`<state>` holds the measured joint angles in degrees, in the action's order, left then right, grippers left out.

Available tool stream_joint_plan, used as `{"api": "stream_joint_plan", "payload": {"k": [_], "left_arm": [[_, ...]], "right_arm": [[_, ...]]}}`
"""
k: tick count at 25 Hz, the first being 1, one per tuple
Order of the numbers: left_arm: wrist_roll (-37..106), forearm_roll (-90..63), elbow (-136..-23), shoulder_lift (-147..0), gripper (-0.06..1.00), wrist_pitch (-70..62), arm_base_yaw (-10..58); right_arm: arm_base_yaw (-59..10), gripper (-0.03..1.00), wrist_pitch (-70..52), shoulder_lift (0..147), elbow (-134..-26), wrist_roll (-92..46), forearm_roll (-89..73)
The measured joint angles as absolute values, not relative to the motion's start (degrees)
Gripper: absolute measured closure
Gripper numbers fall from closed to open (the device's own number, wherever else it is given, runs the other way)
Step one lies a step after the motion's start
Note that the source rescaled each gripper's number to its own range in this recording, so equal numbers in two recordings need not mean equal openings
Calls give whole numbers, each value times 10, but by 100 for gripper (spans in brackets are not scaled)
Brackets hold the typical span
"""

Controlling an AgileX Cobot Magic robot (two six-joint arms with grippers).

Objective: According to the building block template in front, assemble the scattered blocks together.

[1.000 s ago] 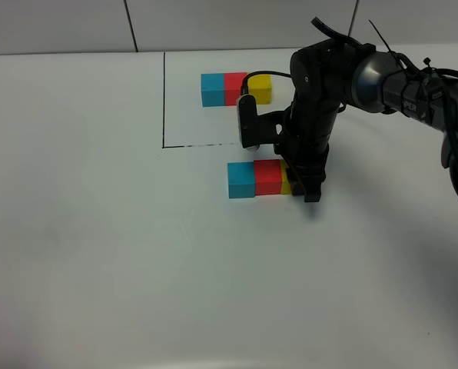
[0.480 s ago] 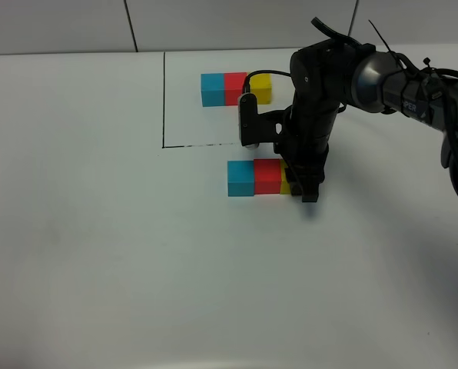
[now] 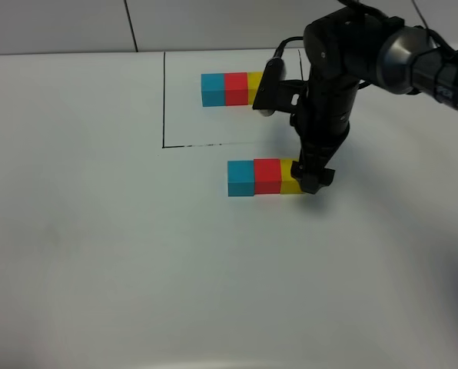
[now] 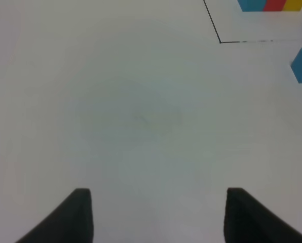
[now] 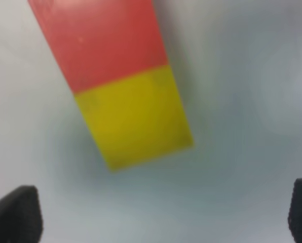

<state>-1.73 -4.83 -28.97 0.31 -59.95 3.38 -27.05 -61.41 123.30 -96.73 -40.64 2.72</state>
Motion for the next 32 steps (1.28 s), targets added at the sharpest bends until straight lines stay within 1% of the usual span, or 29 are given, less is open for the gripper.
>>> {"api": "stream_joint_plan", "payload": {"k": [2,4,10,14,19,26,29,32], "left_arm": [[-17,-48,-290,3,68,-600,34],[-17,-48,-290,3,68,-600,34],[-17,-48,-290,3,68,-600,34],[-17,-48,-290,3,68,-600,34],[-17,-48,-290,3,68,-600,34],[-17,-48,-290,3,68,-600,34],[-17,-48,-290,3,68,-600,34],[-17,-48,-290,3,68,-600,34]], "right_arm": [[-259,-2,-602,1193,-925,-366,25],[-246,-3,-569,1151,-859,-316,23],[-196,-3,-442,1000,-660,-87,0],[-155,-3,-425,905,-561,-27,0],[-118,-2,-466,850,-541,-21,11],[-118,-1,-443,801,-541,-7,33],[-118,-1,-408,742,-541,0,43],[-118,-1,-417,688,-541,6,49]]}}
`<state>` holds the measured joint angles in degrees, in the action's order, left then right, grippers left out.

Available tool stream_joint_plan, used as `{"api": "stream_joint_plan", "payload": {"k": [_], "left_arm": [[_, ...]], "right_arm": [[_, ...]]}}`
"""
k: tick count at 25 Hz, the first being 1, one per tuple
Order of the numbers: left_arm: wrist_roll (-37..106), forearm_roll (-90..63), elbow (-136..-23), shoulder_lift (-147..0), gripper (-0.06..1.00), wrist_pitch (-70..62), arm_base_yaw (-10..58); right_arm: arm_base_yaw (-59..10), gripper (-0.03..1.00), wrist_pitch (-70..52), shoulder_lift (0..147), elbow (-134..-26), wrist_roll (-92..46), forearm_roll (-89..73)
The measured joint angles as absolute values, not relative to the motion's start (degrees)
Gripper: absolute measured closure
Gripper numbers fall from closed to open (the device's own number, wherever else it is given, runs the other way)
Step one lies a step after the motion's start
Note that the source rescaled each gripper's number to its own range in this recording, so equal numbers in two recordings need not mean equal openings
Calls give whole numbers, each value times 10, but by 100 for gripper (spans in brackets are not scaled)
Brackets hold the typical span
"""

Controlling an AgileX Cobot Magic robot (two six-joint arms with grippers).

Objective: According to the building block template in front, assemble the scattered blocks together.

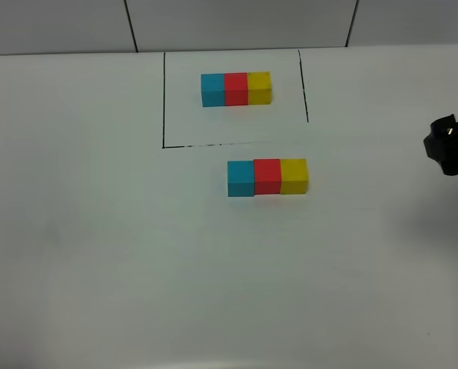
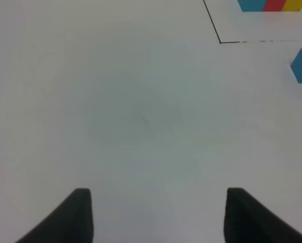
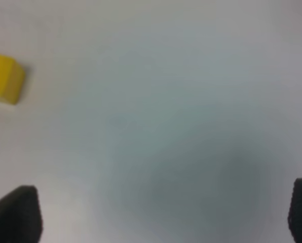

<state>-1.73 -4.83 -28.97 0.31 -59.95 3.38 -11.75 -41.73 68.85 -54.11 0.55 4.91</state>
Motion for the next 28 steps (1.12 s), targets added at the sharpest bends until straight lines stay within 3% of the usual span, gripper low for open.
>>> {"api": "stream_joint_plan", "payload": {"k": [9,15,28], "left_arm": [[-17,-48,-290,3,68,-600,34],[-17,-48,-290,3,68,-600,34],[-17,-48,-290,3,68,-600,34]], "right_arm": [[-86,-1,-455,548,-534,22,77],[-20,-1,-473,366,-439,-6,21],[-16,-1,-587,45,-313,20,19]]}}
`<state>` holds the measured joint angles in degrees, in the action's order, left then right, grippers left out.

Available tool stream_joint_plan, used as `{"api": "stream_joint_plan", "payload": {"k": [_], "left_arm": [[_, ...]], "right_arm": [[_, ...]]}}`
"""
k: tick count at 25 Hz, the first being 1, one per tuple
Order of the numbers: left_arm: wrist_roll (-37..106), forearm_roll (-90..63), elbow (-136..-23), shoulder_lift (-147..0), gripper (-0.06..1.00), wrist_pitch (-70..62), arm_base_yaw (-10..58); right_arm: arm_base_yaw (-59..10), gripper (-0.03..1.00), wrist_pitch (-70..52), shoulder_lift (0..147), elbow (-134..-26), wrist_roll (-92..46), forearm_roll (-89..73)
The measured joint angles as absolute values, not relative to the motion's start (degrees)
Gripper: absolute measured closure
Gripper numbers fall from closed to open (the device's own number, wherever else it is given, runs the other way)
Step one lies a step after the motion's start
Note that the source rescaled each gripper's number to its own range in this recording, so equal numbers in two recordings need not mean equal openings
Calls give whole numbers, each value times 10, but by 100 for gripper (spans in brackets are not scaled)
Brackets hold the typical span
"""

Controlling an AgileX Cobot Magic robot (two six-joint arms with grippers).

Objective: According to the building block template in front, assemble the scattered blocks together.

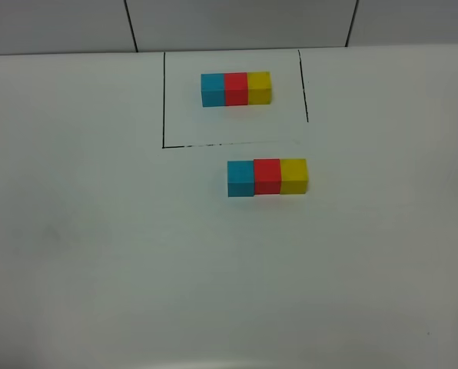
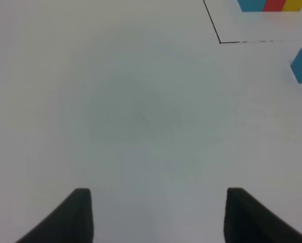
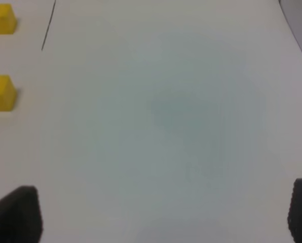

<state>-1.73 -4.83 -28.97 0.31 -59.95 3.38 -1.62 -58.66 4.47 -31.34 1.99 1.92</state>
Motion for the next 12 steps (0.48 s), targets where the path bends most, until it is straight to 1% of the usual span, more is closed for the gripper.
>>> {"api": "stream_joint_plan", "payload": {"k": [3,5,12], "left_arm": [[-17,-48,-290,3,68,-600,34],[-17,-48,-290,3,68,-600,34],[-17,-48,-290,3,68,-600,34]], "right_arm": [[-16,-1,-600,1,-290,24,21],[-16,0,-604,-3,-284,24,21],[-16,6,-604,-4,-283,23,11]]}}
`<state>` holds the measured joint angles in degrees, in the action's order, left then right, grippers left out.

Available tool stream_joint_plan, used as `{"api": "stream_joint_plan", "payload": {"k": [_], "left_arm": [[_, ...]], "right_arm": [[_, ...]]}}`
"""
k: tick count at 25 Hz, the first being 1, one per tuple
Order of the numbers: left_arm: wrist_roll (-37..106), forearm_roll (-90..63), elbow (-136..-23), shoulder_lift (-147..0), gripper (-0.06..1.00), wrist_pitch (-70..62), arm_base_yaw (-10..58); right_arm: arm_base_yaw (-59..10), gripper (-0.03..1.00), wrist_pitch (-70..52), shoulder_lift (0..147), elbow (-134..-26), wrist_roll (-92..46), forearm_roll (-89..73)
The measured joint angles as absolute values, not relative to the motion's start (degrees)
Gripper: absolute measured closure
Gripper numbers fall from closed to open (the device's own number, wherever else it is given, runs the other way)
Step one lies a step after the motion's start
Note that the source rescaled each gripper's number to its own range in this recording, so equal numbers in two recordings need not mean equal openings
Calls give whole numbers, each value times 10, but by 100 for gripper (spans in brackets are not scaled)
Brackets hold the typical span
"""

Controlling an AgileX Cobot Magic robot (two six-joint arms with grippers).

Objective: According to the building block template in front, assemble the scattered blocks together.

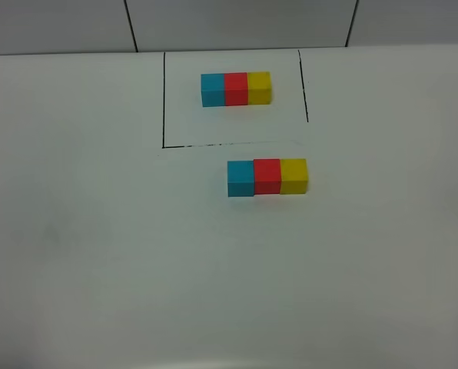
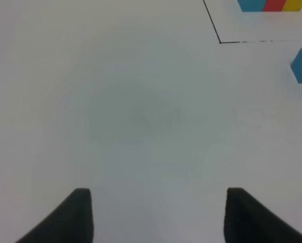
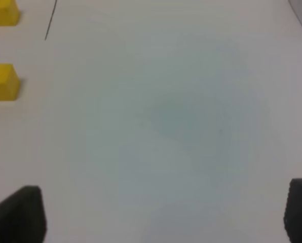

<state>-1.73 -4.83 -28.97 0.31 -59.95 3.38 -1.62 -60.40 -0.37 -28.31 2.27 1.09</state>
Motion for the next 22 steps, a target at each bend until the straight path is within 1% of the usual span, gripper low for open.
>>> {"api": "stream_joint_plan", "payload": {"k": [4,9,12,16,22], "left_arm": [[-17,-48,-290,3,68,-600,34],[-17,-48,-290,3,68,-600,34],[-17,-48,-290,3,68,-600,34],[-17,-48,-290,3,68,-600,34],[-17,-48,-290,3,68,-600,34]], "right_arm": [[-16,15,-604,-4,-281,23,10],[-16,30,-604,-4,-281,23,10],[-16,38,-604,-4,-281,23,10],[-16,43,-604,-4,-281,23,10],[-16,45,-604,-4,-281,23,10]]}}
